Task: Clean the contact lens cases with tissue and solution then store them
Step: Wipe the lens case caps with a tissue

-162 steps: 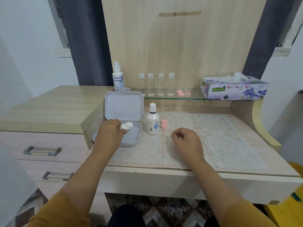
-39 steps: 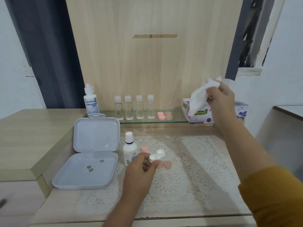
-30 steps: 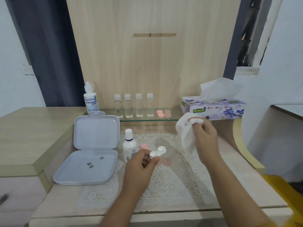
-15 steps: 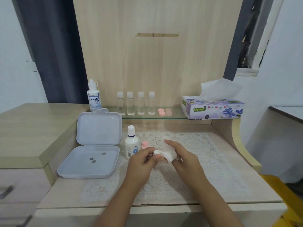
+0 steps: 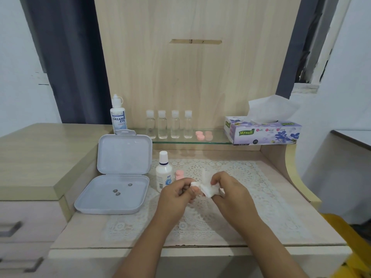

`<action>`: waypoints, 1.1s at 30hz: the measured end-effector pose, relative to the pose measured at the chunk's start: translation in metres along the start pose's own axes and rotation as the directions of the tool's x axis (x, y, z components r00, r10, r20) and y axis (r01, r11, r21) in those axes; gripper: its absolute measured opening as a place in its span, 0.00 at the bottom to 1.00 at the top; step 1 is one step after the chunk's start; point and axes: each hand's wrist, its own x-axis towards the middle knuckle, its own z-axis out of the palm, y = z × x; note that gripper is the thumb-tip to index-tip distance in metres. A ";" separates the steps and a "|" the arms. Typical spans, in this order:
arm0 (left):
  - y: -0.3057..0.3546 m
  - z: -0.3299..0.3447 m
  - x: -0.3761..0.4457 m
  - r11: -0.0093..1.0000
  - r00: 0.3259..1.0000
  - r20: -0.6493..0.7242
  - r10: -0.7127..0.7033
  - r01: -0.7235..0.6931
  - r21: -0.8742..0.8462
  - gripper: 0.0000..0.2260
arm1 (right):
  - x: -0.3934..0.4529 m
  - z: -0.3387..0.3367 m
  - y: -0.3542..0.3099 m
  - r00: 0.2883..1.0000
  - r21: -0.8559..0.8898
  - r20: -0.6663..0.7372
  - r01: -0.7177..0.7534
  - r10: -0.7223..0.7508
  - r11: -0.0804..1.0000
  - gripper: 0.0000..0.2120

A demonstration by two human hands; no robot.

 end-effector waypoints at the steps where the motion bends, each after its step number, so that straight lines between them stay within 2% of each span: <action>1: 0.000 0.000 0.000 1.000 1.000 0.005 0.002 -0.003 0.004 0.08 | 0.002 -0.002 0.000 1.000 -0.007 0.031 0.004 -0.004 1.000 0.14; 5: -0.001 0.000 -0.001 0.999 1.000 0.009 0.012 -0.013 0.038 0.09 | 0.009 -0.013 -0.004 0.971 0.036 0.213 -0.114 0.104 0.993 0.13; 7: -0.002 -0.001 0.000 0.999 1.000 0.002 0.008 -0.008 0.043 0.09 | 0.012 -0.015 -0.005 0.947 0.130 0.282 -0.196 0.153 0.972 0.13; 10: -0.003 0.000 0.002 1.000 1.000 -0.019 -0.010 0.010 0.009 0.08 | 0.012 -0.019 -0.003 0.927 0.461 0.275 -0.359 0.254 0.812 0.13; 13: -0.001 0.000 0.001 1.000 1.000 -0.011 -0.014 0.013 -0.024 0.09 | 0.014 -0.019 0.003 0.890 0.660 0.148 -0.414 0.432 0.626 0.10; 14: 0.000 0.000 0.000 1.000 1.000 -0.002 -0.004 0.004 -0.023 0.09 | 0.014 -0.018 0.005 0.878 0.645 0.100 -0.416 0.468 0.642 0.11; 16: 0.001 0.000 -0.001 1.000 1.000 0.011 0.008 -0.008 -0.018 0.09 | 0.014 -0.017 0.004 0.909 0.509 0.048 -0.380 0.415 0.772 0.13; 18: 0.001 -0.001 -0.001 1.000 1.000 0.013 0.005 -0.005 -0.015 0.09 | 0.011 -0.016 0.002 0.961 0.391 0.108 -0.276 0.254 0.878 0.16; 21: 0.001 -0.001 0.000 0.999 1.000 0.007 -0.022 0.022 -0.024 0.09 | 0.008 -0.011 0.008 0.980 0.200 0.194 -0.086 0.047 0.976 0.17; 28: -0.002 -0.002 0.001 0.999 0.999 0.025 -0.035 0.035 -0.005 0.08 | 0.012 0.000 0.014 0.972 -0.014 0.210 0.114 -0.109 0.993 0.09; 33: -0.002 -0.003 0.002 1.000 0.999 0.034 -0.027 0.026 0.011 0.06 | 0.020 -0.007 0.011 0.946 -0.006 0.280 0.175 -0.166 0.985 0.08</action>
